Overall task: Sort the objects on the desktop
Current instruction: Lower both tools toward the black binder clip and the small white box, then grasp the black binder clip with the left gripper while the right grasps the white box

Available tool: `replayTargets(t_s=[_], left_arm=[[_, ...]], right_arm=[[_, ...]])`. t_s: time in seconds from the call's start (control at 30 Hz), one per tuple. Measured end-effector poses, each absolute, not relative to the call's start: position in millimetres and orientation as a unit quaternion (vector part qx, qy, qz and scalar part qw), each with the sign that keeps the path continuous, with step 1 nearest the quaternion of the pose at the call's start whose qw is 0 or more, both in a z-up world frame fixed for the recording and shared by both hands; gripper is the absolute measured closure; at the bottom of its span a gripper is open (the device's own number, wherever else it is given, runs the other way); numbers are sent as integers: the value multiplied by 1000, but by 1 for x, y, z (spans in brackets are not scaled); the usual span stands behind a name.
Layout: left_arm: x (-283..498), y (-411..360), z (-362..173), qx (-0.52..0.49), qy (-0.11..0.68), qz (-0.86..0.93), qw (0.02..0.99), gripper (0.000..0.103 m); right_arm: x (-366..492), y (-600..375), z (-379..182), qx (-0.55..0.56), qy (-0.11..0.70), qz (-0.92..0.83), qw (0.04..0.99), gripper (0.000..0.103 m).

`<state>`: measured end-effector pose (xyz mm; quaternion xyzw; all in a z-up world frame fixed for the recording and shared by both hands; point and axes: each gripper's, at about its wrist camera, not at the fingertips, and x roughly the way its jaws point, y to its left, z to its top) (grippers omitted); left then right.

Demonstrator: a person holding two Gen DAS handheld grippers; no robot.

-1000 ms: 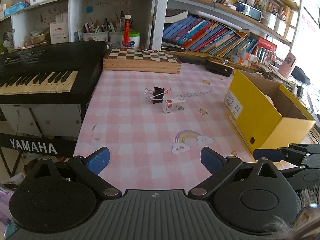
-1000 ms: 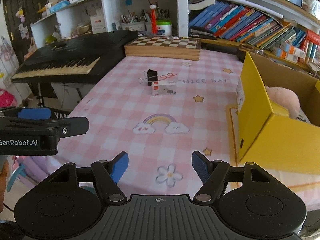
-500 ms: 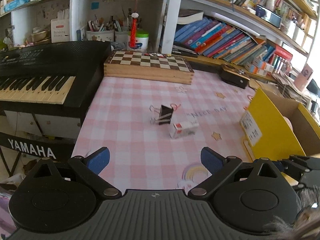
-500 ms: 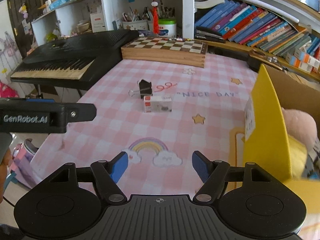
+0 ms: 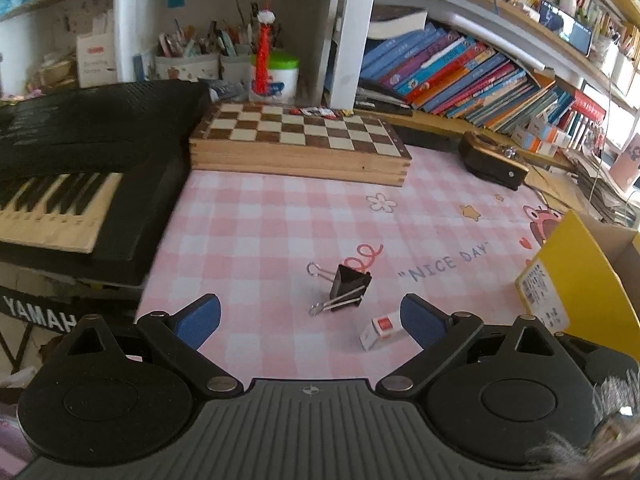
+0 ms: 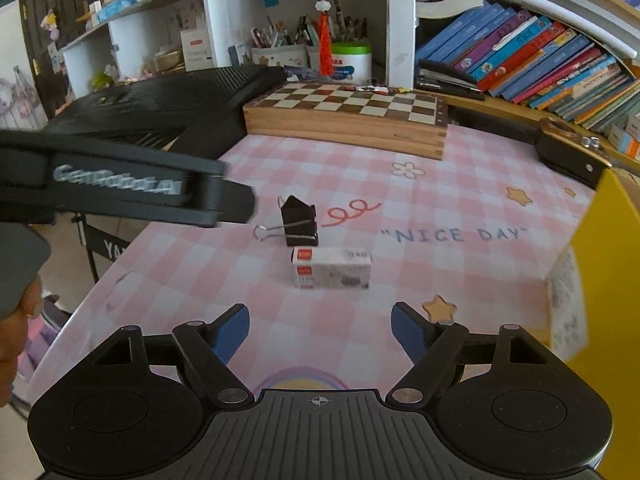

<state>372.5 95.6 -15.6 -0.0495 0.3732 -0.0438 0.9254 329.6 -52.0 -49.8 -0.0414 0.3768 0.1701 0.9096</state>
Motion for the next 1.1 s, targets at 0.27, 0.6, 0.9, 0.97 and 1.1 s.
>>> replayTargets(t_s=[0.27, 0.6, 0.9, 0.97, 1.1], left_arm=[[422, 84, -44, -61, 416, -81, 904, 20], [448, 70, -65, -48, 440, -90, 892, 48], [444, 85, -57, -75, 423, -76, 900, 80], [436, 94, -47, -98, 409, -76, 904, 80], [410, 113, -27, -152, 383, -73, 908, 80]], right_arm=[[357, -49, -67, -36, 358, 137, 923, 23], [368, -48, -79, -22, 359, 139, 923, 24], [362, -49, -76, -32, 351, 152, 923, 50], [355, -53, -69, -35, 345, 152, 926, 50], [337, -64, -53, -24, 334, 145, 931, 50]])
